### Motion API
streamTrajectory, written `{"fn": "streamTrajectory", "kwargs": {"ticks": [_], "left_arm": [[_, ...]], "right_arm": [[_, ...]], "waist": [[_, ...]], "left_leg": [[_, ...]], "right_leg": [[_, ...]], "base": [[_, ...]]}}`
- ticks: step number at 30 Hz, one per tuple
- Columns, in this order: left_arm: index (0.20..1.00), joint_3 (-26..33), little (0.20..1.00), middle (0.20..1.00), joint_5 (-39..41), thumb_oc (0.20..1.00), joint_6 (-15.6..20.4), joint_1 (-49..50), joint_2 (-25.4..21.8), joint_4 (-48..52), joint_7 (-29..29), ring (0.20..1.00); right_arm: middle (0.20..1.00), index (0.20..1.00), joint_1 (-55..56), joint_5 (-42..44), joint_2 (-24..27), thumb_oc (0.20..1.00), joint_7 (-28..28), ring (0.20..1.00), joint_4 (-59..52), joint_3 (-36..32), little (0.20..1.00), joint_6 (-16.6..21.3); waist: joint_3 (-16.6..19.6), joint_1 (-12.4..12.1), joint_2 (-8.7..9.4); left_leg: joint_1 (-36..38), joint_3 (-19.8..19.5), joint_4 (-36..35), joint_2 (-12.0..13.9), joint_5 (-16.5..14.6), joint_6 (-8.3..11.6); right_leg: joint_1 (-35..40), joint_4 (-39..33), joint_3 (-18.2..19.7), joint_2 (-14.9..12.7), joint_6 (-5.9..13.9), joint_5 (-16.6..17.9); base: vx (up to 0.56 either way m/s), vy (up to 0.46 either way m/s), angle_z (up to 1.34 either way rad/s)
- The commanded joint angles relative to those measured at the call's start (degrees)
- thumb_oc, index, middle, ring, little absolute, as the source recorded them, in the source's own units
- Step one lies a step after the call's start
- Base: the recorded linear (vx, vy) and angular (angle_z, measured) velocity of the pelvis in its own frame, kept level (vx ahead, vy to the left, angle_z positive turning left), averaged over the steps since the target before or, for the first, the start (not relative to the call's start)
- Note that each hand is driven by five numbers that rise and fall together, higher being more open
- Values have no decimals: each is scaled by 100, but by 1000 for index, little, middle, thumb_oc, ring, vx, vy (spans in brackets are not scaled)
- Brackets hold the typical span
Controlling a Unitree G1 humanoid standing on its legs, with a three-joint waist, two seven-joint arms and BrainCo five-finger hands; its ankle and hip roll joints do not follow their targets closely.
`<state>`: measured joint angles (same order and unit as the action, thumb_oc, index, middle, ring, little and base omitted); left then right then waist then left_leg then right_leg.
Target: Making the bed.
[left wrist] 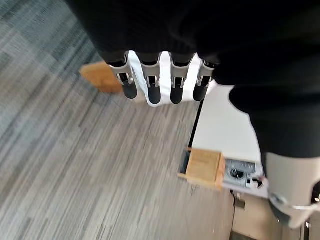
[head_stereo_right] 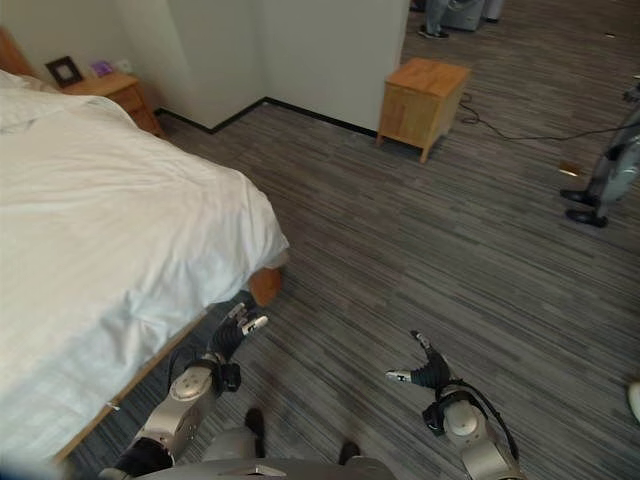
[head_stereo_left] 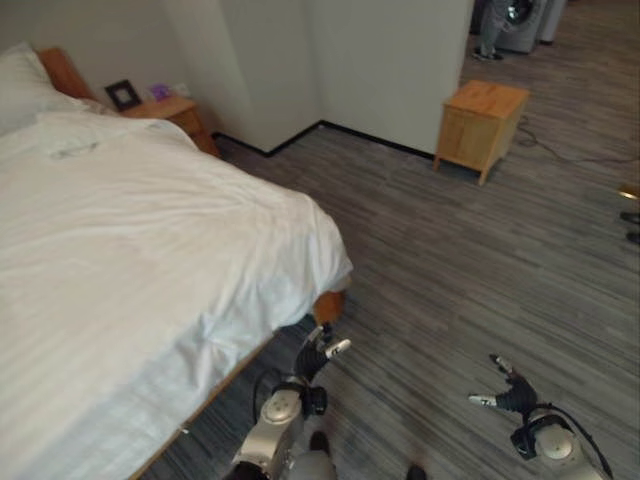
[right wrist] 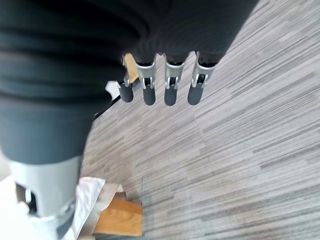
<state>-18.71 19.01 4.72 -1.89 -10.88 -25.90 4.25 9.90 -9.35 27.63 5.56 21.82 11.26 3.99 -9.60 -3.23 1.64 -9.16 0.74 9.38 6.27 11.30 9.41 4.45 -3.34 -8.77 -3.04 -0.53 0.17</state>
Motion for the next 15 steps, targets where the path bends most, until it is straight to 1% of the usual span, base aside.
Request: {"fn": "streamTrajectory", "kwargs": {"ticks": [1,2,3,4,5,6,7,8,9,10,11,12,13,14,15], "left_arm": [[1000,50,1000,1000,-33,1000,277,-284,-153,343,211,1000],[1000,34,1000,1000,43,1000,273,-291,-153,420,174,1000],[1000,36,1000,1000,43,1000,272,-290,-153,421,174,1000],[1000,-33,1000,1000,9,1000,242,-311,-107,418,167,1000],[1000,-74,1000,1000,-46,1000,233,-353,-26,410,175,1000],[1000,-76,1000,1000,-50,1000,235,-360,-18,402,177,1000],[1000,-83,1000,1000,-69,1000,246,-410,12,373,207,1000],[1000,-57,1000,1000,-69,1000,252,-416,13,385,250,1000],[1000,-58,1000,1000,-94,1000,255,-402,-14,420,273,1000],[1000,-75,1000,1000,-96,1000,254,-393,-47,461,262,1000],[1000,-107,1000,1000,-120,1000,242,-397,-91,432,234,1000],[1000,-107,1000,1000,-136,1000,248,-409,-137,444,259,1000],[1000,-107,1000,1000,-136,1000,248,-409,-137,444,259,1000],[1000,-177,1000,1000,-160,1000,214,-499,-227,489,292,1000],[1000,-200,1000,1000,-100,1000,196,-561,-252,536,302,1000]], "right_arm": [[1000,1000,-745,-116,66,1000,-55,1000,-475,-23,1000,314],[1000,1000,-897,-172,90,1000,-69,1000,-513,70,1000,309],[1000,1000,-901,-172,90,1000,-69,1000,-511,73,1000,308],[1000,1000,-911,-187,125,1000,-22,1000,-610,24,1000,331],[1000,1000,-941,-197,153,1000,16,1000,-659,-9,1000,341],[1000,1000,-940,-197,157,1000,15,1000,-662,-14,1000,339],[1000,1000,-975,-215,139,1000,30,1000,-695,0,1000,333],[1000,1000,-1016,-245,113,1000,22,1000,-753,37,1000,323],[1000,1000,-1005,-271,71,1000,11,1000,-772,54,1000,317],[1000,1000,-981,-282,31,1000,-1,1000,-772,53,1000,322],[1000,1000,-940,-304,-42,1000,-12,1000,-787,62,1000,332],[1000,1000,-971,-316,-134,1000,-38,1000,-795,119,1000,340],[1000,1000,-971,-316,-134,1000,-38,1000,-795,119,1000,340],[1000,1000,-1023,-343,-220,1000,-67,1000,-859,210,1000,328],[1000,1000,-992,-342,-285,1000,-102,1000,-915,214,1000,316]], "waist": [[-400,-384,-62],[-388,-463,-143],[-389,-475,-131],[-368,-499,-225],[-372,-536,-228],[-369,-552,-205],[-378,-589,-194],[-328,-650,-138],[-279,-702,-65],[-238,-730,0],[-206,-720,107],[-181,-735,223],[-181,-735,223],[-236,-634,216],[-277,-424,-44]], "left_leg": [[-282,-599,369,-1052,-1027,-740],[-474,-446,-49,-1017,-761,-800],[-450,-428,-90,-1022,-744,-802],[-745,31,-555,-895,-325,-794],[-940,271,-824,-923,-153,-764],[-922,297,-857,-943,-146,-768],[-918,293,-963,-978,-83,-768],[-875,166,-979,-1011,-88,-825],[-916,72,-882,-1047,-97,-878],[-950,27,-819,-1045,-67,-928],[-858,81,-788,-1081,-128,-999],[-764,134,-773,-1105,-204,-1102],[-764,134,-773,-1105,-204,-1102],[-350,173,-952,-1101,-313,-1233],[182,61,-1140,-890,-444,-1297]], "right_leg": [[310,63,473,-160,535,-168],[438,-29,604,-1,527,-255],[438,-30,619,-14,528,-259],[598,-89,573,97,510,-415],[678,-111,593,129,505,-479],[678,-112,607,99,511,-496],[731,-126,681,129,502,-524],[822,-129,766,134,528,-622],[916,-79,785,70,543,-735],[980,192,834,55,528,-857],[929,593,866,39,541,-899],[712,1280,830,32,699,-587],[712,1280,830,32,699,-587],[87,2656,742,22,1246,401],[-417,3466,619,104,1254,662]], "base": [[249,-67,-64],[160,-22,-91],[383,32,-98],[347,51,-59],[355,52,-21],[214,-14,6],[204,-7,-1],[356,18,-23],[475,57,-55],[511,62,-73],[458,48,-72],[262,20,-58],[328,48,-26],[502,152,-18],[497,144,-4]]}}
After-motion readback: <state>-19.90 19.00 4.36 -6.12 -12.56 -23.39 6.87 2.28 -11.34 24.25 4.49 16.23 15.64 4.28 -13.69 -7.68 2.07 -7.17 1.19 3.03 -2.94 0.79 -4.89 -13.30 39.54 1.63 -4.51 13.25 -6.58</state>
